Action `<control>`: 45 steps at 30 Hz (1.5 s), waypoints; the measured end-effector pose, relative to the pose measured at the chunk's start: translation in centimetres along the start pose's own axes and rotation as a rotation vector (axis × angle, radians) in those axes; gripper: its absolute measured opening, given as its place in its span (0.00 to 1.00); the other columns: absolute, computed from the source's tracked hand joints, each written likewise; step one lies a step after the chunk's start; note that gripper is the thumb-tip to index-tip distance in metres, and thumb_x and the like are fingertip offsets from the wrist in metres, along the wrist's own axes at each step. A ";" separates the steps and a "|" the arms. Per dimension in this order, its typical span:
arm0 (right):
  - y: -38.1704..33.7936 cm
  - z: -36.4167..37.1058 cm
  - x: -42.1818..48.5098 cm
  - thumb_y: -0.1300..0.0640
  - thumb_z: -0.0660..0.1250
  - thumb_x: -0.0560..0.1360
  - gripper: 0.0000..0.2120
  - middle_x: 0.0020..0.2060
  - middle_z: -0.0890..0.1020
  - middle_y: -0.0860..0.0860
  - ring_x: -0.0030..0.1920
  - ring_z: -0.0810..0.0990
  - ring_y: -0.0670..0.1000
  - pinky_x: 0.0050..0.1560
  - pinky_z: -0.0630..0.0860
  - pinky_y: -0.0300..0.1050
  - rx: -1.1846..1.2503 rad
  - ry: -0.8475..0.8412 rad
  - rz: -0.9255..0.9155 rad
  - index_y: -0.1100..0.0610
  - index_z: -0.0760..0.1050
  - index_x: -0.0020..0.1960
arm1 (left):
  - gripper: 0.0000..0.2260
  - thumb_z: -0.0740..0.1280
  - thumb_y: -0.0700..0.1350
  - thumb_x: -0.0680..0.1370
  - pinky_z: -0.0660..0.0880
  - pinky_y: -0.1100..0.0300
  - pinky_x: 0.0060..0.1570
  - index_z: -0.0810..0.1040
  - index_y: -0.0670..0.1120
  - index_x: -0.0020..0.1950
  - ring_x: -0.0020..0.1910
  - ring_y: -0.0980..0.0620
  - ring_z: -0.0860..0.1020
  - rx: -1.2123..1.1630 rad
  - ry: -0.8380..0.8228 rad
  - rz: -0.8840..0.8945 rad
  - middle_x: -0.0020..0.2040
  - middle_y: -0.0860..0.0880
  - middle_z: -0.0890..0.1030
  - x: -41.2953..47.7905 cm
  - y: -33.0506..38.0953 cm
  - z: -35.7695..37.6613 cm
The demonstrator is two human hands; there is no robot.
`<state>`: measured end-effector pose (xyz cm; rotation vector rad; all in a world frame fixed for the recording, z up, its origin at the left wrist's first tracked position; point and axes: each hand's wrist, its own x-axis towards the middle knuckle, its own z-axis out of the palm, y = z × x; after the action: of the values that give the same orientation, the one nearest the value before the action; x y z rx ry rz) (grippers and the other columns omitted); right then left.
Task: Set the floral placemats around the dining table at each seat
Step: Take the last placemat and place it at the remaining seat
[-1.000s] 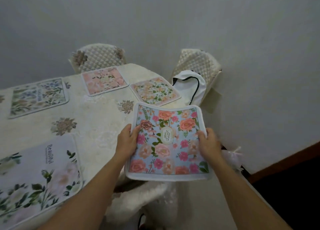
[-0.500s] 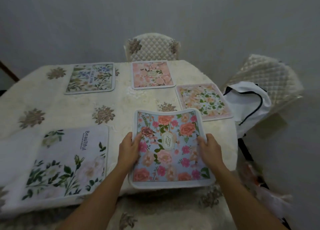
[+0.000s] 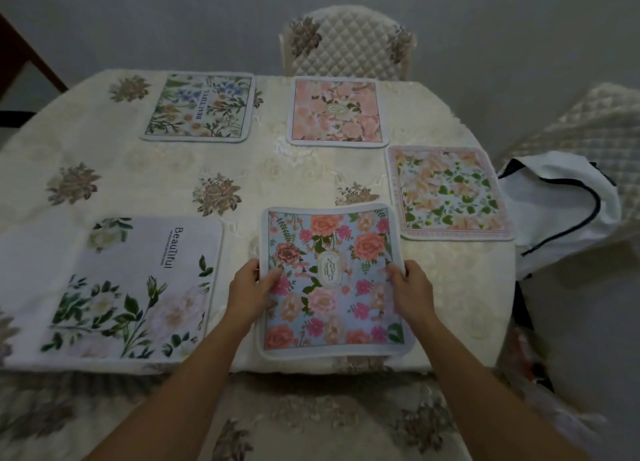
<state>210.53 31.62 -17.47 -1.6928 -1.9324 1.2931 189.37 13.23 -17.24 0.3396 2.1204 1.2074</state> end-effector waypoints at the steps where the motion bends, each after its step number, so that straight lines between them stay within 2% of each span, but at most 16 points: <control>1: 0.3 0.5 0.4 0.51 0.61 0.82 0.12 0.39 0.78 0.54 0.41 0.79 0.57 0.40 0.76 0.51 -0.003 0.001 0.018 0.59 0.73 0.47 | 0.08 0.70 0.48 0.78 0.83 0.51 0.42 0.78 0.46 0.55 0.46 0.49 0.84 -0.004 0.005 -0.017 0.49 0.47 0.84 0.4 -0.4 0.3; 4: 1.1 1.6 1.6 0.51 0.61 0.82 0.12 0.39 0.77 0.54 0.42 0.79 0.58 0.41 0.75 0.51 -0.019 -0.003 0.066 0.60 0.73 0.46 | 0.06 0.71 0.47 0.78 0.82 0.47 0.48 0.79 0.47 0.51 0.44 0.48 0.84 0.006 0.023 -0.050 0.46 0.47 0.84 1.2 -1.5 1.0; 6: 1.6 2.0 2.1 0.51 0.62 0.81 0.12 0.36 0.76 0.52 0.41 0.78 0.58 0.40 0.72 0.49 -0.031 -0.007 0.089 0.58 0.72 0.44 | 0.07 0.71 0.47 0.77 0.82 0.46 0.49 0.79 0.45 0.49 0.44 0.48 0.83 0.029 0.041 -0.076 0.45 0.47 0.84 1.5 -2.2 1.2; 10: 2.8 2.5 2.5 0.52 0.64 0.80 0.14 0.32 0.74 0.51 0.37 0.77 0.58 0.39 0.74 0.52 -0.036 0.021 0.130 0.56 0.70 0.38 | 0.08 0.73 0.49 0.75 0.81 0.48 0.47 0.78 0.45 0.46 0.42 0.49 0.83 0.072 0.075 -0.074 0.43 0.48 0.84 1.9 -3.2 1.1; 14: 3.7 2.6 2.7 0.51 0.65 0.80 0.12 0.34 0.76 0.52 0.38 0.77 0.56 0.35 0.68 0.44 -0.022 0.010 0.158 0.59 0.73 0.44 | 0.07 0.73 0.47 0.75 0.80 0.52 0.47 0.78 0.46 0.47 0.43 0.49 0.82 0.121 0.092 -0.065 0.42 0.50 0.82 2.1 -3.3 1.2; 18: 4.3 2.7 3.0 0.50 0.66 0.79 0.11 0.36 0.75 0.52 0.40 0.76 0.55 0.34 0.66 0.44 -0.039 0.011 0.157 0.57 0.71 0.46 | 0.08 0.73 0.47 0.75 0.77 0.59 0.42 0.78 0.45 0.49 0.40 0.52 0.81 0.154 0.093 -0.058 0.40 0.53 0.81 2.0 -3.1 1.3; 20: 4.4 2.8 3.0 0.51 0.66 0.79 0.11 0.33 0.73 0.51 0.39 0.75 0.55 0.35 0.67 0.44 -0.047 0.007 0.164 0.58 0.71 0.45 | 0.07 0.73 0.47 0.76 0.74 0.62 0.38 0.78 0.46 0.49 0.39 0.55 0.79 0.171 0.097 -0.058 0.39 0.55 0.79 1.8 -3.2 1.2; 23: 4.3 2.8 2.8 0.51 0.66 0.79 0.11 0.33 0.75 0.51 0.39 0.77 0.56 0.33 0.67 0.43 -0.075 0.005 0.174 0.59 0.72 0.44 | 0.07 0.73 0.47 0.76 0.73 0.63 0.37 0.77 0.46 0.48 0.38 0.56 0.78 0.192 0.093 -0.047 0.39 0.55 0.79 1.6 -3.2 1.1; 25: 4.3 2.9 2.7 0.51 0.66 0.79 0.12 0.39 0.79 0.55 0.43 0.81 0.59 0.33 0.68 0.42 -0.098 0.007 0.188 0.60 0.75 0.48 | 0.07 0.72 0.47 0.76 0.73 0.64 0.36 0.77 0.46 0.49 0.38 0.55 0.79 0.202 0.088 -0.045 0.39 0.55 0.79 1.6 -3.3 1.2; 27: 4.3 2.9 2.6 0.49 0.66 0.79 0.17 0.45 0.82 0.60 0.47 0.82 0.61 0.35 0.69 0.43 -0.125 0.021 0.203 0.64 0.77 0.54 | 0.07 0.72 0.47 0.76 0.72 0.65 0.35 0.77 0.46 0.49 0.38 0.57 0.78 0.222 0.084 -0.038 0.39 0.55 0.78 1.5 -3.3 1.2; 29: 4.3 2.9 2.7 0.48 0.67 0.78 0.20 0.48 0.83 0.61 0.47 0.83 0.61 0.38 0.74 0.46 -0.157 0.036 0.201 0.65 0.77 0.57 | 0.07 0.72 0.47 0.76 0.71 0.66 0.35 0.77 0.46 0.49 0.37 0.57 0.78 0.241 0.083 -0.031 0.39 0.55 0.78 1.5 -3.1 1.2; 32: 4.2 2.9 2.7 0.45 0.68 0.77 0.20 0.47 0.84 0.59 0.45 0.83 0.60 0.45 0.81 0.52 -0.206 0.045 0.203 0.63 0.78 0.57 | 0.07 0.72 0.47 0.76 0.72 0.67 0.35 0.77 0.46 0.48 0.37 0.60 0.77 0.240 0.083 -0.031 0.39 0.54 0.78 1.3 -3.1 1.2; 36: 4.2 3.0 2.5 0.44 0.67 0.77 0.18 0.43 0.83 0.57 0.40 0.83 0.59 0.43 0.83 0.55 -0.215 0.067 0.216 0.59 0.77 0.53 | 0.07 0.72 0.47 0.77 0.69 0.70 0.33 0.77 0.46 0.49 0.36 0.62 0.75 0.250 0.103 -0.027 0.39 0.55 0.77 1.1 -3.1 1.4; 40: 4.1 3.0 2.3 0.44 0.68 0.77 0.18 0.44 0.84 0.57 0.41 0.83 0.58 0.44 0.83 0.56 -0.209 0.075 0.207 0.59 0.77 0.52 | 0.07 0.71 0.46 0.77 0.67 0.71 0.31 0.76 0.45 0.49 0.36 0.62 0.74 0.275 0.116 -0.022 0.39 0.55 0.77 0.9 -3.0 1.7; 42: 4.1 2.9 2.2 0.43 0.68 0.76 0.19 0.45 0.83 0.57 0.43 0.83 0.58 0.45 0.82 0.57 -0.204 0.070 0.218 0.59 0.77 0.55 | 0.07 0.71 0.46 0.77 0.69 0.70 0.33 0.75 0.46 0.50 0.36 0.60 0.75 0.329 0.110 0.019 0.40 0.54 0.78 0.8 -2.9 1.5; 45: 4.2 2.7 2.0 0.42 0.67 0.76 0.21 0.46 0.83 0.57 0.44 0.83 0.59 0.45 0.81 0.55 -0.217 0.063 0.229 0.59 0.77 0.56 | 0.10 0.71 0.48 0.77 0.74 0.60 0.39 0.76 0.45 0.52 0.41 0.52 0.78 0.469 0.092 0.084 0.44 0.51 0.79 1.2 -3.4 1.3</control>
<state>210.83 31.91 -22.82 -2.0867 -1.9483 1.1192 189.63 12.89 -21.09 0.5928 2.4821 0.7672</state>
